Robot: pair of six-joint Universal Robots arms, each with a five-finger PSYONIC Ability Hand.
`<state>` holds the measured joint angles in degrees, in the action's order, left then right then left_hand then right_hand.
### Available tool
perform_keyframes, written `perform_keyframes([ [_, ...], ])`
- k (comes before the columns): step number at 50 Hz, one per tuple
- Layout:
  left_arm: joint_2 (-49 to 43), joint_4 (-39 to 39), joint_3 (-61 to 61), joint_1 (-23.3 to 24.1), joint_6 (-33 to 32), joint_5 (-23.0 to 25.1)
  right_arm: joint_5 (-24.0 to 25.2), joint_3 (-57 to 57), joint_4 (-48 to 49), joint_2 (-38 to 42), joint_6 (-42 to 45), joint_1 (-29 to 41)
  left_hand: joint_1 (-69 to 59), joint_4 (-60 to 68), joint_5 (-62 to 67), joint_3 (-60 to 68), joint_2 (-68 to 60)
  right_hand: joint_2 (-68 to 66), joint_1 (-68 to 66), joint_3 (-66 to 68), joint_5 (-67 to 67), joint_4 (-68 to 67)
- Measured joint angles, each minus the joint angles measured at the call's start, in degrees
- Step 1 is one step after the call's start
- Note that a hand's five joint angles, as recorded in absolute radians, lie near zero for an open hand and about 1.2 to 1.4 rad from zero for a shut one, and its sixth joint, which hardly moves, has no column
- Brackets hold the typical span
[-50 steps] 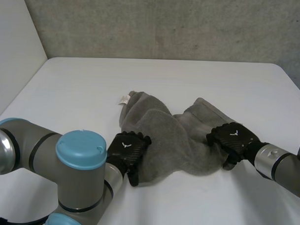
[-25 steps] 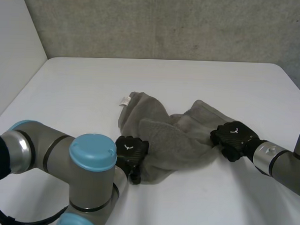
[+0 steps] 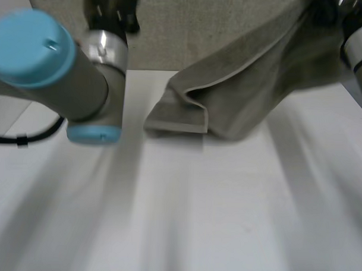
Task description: Fold the towel.
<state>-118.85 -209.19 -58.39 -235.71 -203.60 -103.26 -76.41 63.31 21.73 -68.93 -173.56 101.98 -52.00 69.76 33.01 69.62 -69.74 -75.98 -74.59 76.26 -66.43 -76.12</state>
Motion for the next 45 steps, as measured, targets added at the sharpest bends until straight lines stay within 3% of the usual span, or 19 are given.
perform_keyframes([
  [4,4.6,-10.4,-4.1,-0.7,-2.5,3.5,-1.4,1.3,2.5,-2.2,-1.4,1.7,0.0,0.0,0.0,0.0,0.0,0.0,0.0,0.0,-0.2,0.0],
  [12,6.3,-10.7,-18.5,-2.4,-2.2,7.7,5.1,8.5,-7.0,-1.9,0.7,2.8,0.0,-1.6,0.0,-2.0,2.1,0.0,-0.3,0.0,-0.2,0.0],
  [14,6.2,-9.0,-22.0,-2.5,-2.0,8.0,6.4,10.4,-9.7,-1.6,2.3,3.1,0.0,-8.5,0.0,-8.4,8.5,0.0,-0.3,0.0,-0.2,0.0],
  [15,6.1,-7.9,-24.3,-2.5,-1.8,8.1,6.9,11.5,-11.0,-1.5,3.4,3.2,0.8,-17.7,0.0,-17.5,17.8,0.0,-0.3,0.0,-0.2,0.0],
  [20,5.5,-5.1,-31.1,-1.2,-0.2,8.3,7.2,13.8,-14.9,-1.6,8.0,4.6,21.1,-38.9,-12.5,-38.8,38.9,0.0,-0.3,0.0,-0.2,0.0],
  [27,4.3,-3.3,-34.8,2.8,8.6,9.4,1.8,12.4,-17.5,-4.8,10.9,6.1,35.6,-53.2,-26.8,-53.4,53.4,0.0,-0.3,0.0,-0.2,0.0],
  [45,1.1,-0.3,-32.9,5.8,37.3,9.3,-12.1,6.2,-23.8,-13.1,9.6,15.2,39.2,-57.0,-30.2,-56.8,57.0,0.0,-0.3,0.0,-0.2,0.0],
])
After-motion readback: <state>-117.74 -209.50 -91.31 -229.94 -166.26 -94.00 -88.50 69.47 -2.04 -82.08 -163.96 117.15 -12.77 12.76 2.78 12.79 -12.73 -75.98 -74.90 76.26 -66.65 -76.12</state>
